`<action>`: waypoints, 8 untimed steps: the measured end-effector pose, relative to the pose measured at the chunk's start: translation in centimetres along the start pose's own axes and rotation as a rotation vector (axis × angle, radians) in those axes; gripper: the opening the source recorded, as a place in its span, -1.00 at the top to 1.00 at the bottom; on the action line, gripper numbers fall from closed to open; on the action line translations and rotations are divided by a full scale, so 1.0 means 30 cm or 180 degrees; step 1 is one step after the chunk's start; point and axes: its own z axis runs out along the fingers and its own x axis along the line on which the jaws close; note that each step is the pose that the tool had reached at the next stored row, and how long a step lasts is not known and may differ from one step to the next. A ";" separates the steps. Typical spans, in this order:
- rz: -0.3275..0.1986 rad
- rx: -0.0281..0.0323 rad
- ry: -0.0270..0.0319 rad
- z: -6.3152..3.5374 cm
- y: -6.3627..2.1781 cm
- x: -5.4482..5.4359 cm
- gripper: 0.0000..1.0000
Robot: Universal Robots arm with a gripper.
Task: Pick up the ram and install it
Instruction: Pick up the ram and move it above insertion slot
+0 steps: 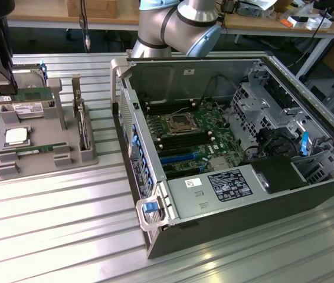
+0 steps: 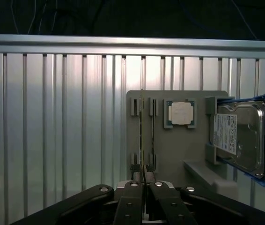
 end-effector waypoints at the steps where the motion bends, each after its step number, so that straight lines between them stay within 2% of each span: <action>1: 0.0000 0.0000 0.0000 -0.005 0.000 0.000 0.76; 8: 0.0000 0.0000 0.0000 -0.035 0.001 -0.001 0.76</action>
